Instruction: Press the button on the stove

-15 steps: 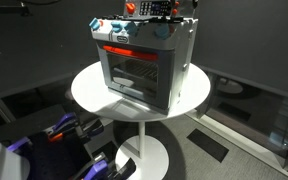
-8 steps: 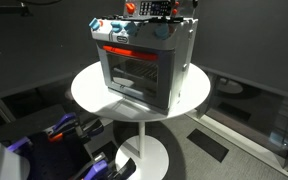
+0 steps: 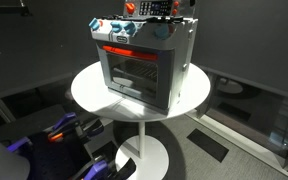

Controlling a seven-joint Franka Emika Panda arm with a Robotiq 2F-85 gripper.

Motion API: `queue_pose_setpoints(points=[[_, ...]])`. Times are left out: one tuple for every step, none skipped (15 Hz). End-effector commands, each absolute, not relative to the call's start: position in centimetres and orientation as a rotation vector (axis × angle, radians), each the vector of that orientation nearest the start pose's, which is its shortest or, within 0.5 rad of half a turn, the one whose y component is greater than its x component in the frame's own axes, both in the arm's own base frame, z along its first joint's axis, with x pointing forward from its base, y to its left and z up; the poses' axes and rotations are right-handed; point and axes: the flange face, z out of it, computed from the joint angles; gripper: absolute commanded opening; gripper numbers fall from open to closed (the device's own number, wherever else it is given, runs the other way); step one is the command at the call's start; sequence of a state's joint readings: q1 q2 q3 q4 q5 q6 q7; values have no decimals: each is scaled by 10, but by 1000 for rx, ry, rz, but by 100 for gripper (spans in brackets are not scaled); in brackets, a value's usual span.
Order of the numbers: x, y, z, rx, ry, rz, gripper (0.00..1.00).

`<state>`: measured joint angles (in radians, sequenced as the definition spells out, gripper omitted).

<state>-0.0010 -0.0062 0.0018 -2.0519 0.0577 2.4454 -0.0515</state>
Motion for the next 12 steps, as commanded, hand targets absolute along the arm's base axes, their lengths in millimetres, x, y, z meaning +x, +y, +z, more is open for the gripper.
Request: queue_pose_setpoints(points=[[558, -11, 491, -3023, -16, -508, 100], [551, -14, 491, -3022, -12, -464, 100], [545, -16, 492, -3024, -9, -419, 100], [539, -19, 493, -3031, -11, -378, 100], [531, -21, 496, -3037, -12, -335, 100], [524, -22, 498, -3040, -12, -293, 100], [516, -23, 501, -3043, -9, -243, 100], [509, -24, 504, -3043, -5, -198, 100], [501, -26, 508, -3049, 7, -149, 100], [493, -27, 513, -3050, 17, -104, 100], [485, -28, 517, -3054, 25, -68, 100], [479, -30, 522, -3068, 37, -39, 100]])
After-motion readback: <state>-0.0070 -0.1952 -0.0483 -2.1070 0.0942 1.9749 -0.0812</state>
